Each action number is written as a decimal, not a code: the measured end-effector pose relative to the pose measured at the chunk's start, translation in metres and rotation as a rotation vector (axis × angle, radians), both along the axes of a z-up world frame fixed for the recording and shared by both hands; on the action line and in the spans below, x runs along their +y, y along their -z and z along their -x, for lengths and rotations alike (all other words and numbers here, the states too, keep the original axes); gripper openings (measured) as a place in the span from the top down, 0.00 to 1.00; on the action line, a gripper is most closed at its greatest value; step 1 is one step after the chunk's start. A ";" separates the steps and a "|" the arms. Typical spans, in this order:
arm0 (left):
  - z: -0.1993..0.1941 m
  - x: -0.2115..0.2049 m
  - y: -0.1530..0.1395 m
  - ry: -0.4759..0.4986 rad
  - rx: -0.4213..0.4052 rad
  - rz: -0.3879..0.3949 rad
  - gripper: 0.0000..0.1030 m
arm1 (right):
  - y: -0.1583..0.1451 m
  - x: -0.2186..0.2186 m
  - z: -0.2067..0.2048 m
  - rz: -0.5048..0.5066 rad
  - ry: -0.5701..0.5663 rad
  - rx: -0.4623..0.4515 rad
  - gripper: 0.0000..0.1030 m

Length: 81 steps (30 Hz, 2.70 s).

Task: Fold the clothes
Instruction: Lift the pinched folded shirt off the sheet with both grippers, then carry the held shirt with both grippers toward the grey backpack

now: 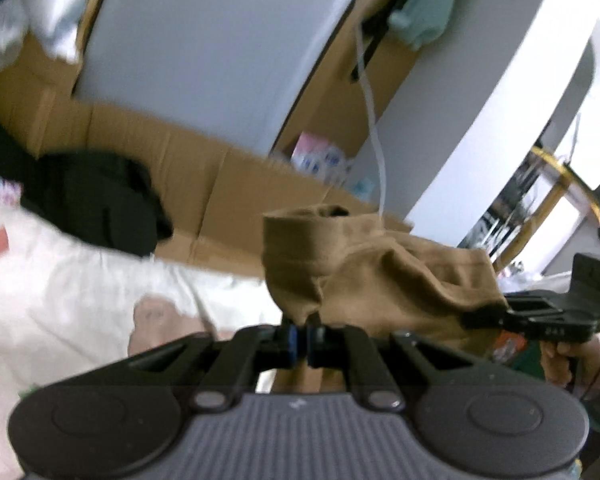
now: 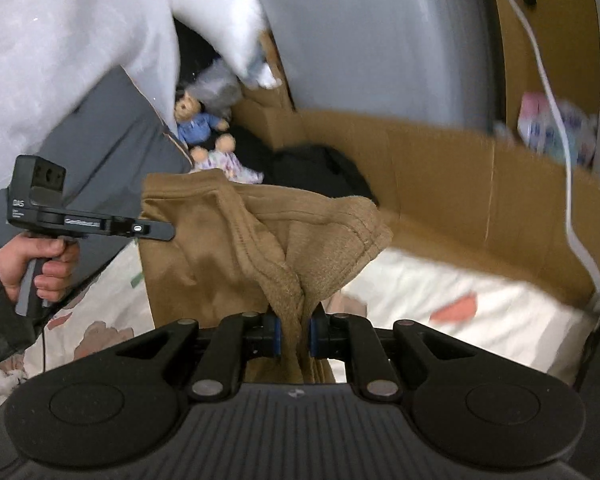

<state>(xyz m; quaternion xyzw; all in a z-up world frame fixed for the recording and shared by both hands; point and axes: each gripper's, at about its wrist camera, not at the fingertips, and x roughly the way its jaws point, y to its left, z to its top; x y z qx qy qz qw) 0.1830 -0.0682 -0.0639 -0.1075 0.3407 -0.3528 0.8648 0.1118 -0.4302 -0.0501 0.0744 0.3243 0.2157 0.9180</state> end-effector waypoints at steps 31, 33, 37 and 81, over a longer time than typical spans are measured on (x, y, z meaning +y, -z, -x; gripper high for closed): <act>0.014 -0.080 -0.143 0.117 -0.229 0.095 0.96 | -0.144 -0.042 0.076 0.039 0.218 -0.259 0.88; 0.013 -0.093 -0.139 0.131 -0.223 0.097 0.96 | -0.140 -0.050 0.078 0.040 0.231 -0.250 0.88; 0.014 -0.121 -0.131 0.155 -0.211 0.108 0.96 | -0.134 -0.067 0.085 0.068 0.246 -0.250 0.88; 0.039 -0.337 -0.057 0.431 -0.132 0.163 0.96 | -0.060 -0.264 0.195 0.089 0.620 -0.190 0.88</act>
